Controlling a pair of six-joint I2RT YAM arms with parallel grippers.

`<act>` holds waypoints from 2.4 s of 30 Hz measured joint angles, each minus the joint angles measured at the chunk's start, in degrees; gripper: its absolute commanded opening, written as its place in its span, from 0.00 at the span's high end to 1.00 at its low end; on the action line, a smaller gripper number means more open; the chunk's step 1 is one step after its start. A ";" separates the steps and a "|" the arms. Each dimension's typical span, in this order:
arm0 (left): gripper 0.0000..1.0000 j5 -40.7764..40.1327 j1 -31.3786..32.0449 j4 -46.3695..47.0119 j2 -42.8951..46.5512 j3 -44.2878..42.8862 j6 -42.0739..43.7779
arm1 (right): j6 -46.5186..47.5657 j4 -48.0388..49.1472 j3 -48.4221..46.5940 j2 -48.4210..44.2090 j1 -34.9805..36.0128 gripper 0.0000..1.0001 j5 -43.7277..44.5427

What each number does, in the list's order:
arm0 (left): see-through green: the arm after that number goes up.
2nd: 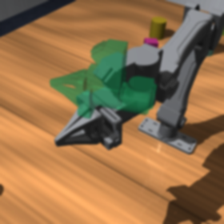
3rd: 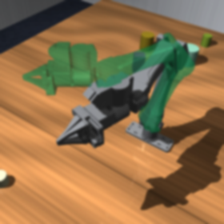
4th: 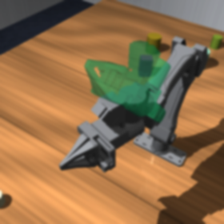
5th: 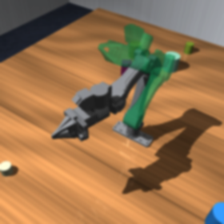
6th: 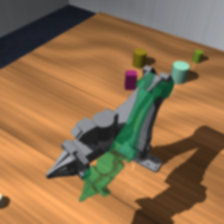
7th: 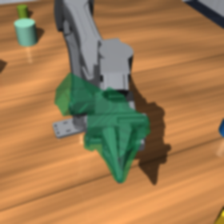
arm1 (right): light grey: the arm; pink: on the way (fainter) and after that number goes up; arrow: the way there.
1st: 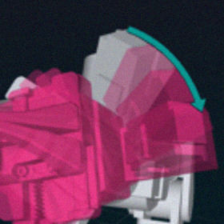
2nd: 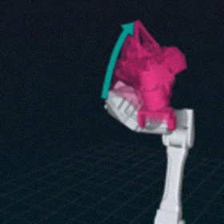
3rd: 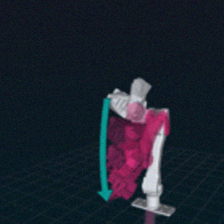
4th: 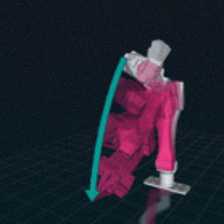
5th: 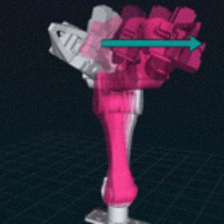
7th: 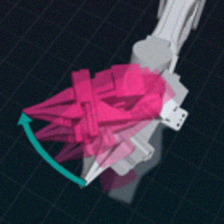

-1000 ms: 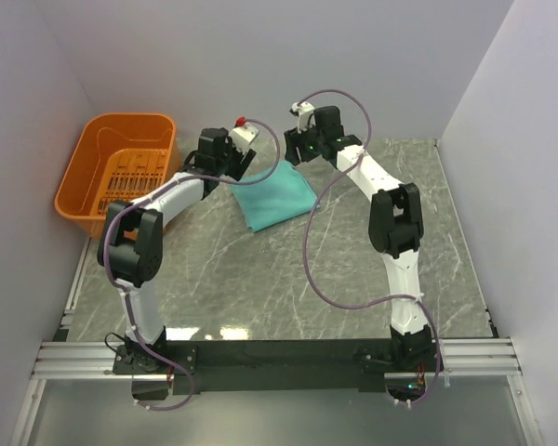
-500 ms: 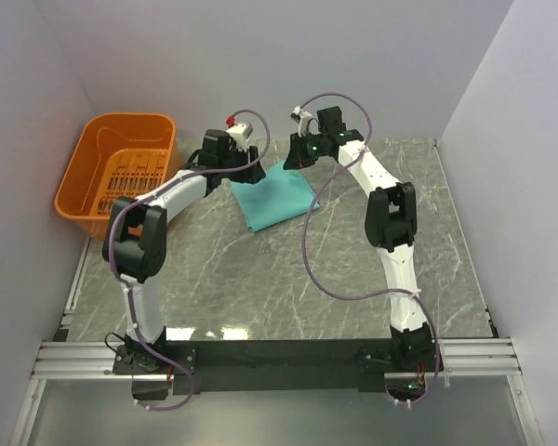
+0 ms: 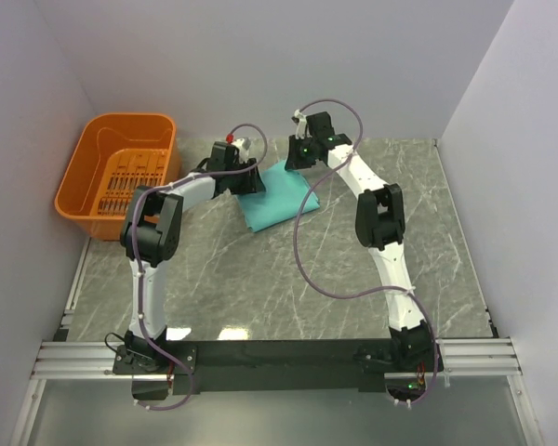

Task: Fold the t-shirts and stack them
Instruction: Fold the tshirt, then neatly place the folded tshirt to the corner

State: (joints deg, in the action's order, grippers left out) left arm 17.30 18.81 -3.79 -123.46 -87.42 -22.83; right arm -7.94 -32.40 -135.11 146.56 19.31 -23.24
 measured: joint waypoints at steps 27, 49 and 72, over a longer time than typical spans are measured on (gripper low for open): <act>0.14 -8.96 -3.72 4.33 24.11 13.57 2.21 | 3.13 -2.43 14.78 -7.72 -6.58 0.33 -1.81; 0.00 -10.45 -3.85 -3.50 80.32 46.05 0.33 | 5.05 -6.25 19.87 -8.17 -5.31 0.51 -11.89; 0.01 -5.20 -3.85 -11.54 98.44 54.16 -6.64 | 13.70 -6.10 45.40 -26.60 -26.80 1.00 -3.32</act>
State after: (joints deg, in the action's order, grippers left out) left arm 12.10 14.96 -15.33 -25.02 -33.26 -29.47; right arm 5.76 -38.50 -89.71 119.96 -7.49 -26.57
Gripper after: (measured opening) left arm 0.994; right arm 0.026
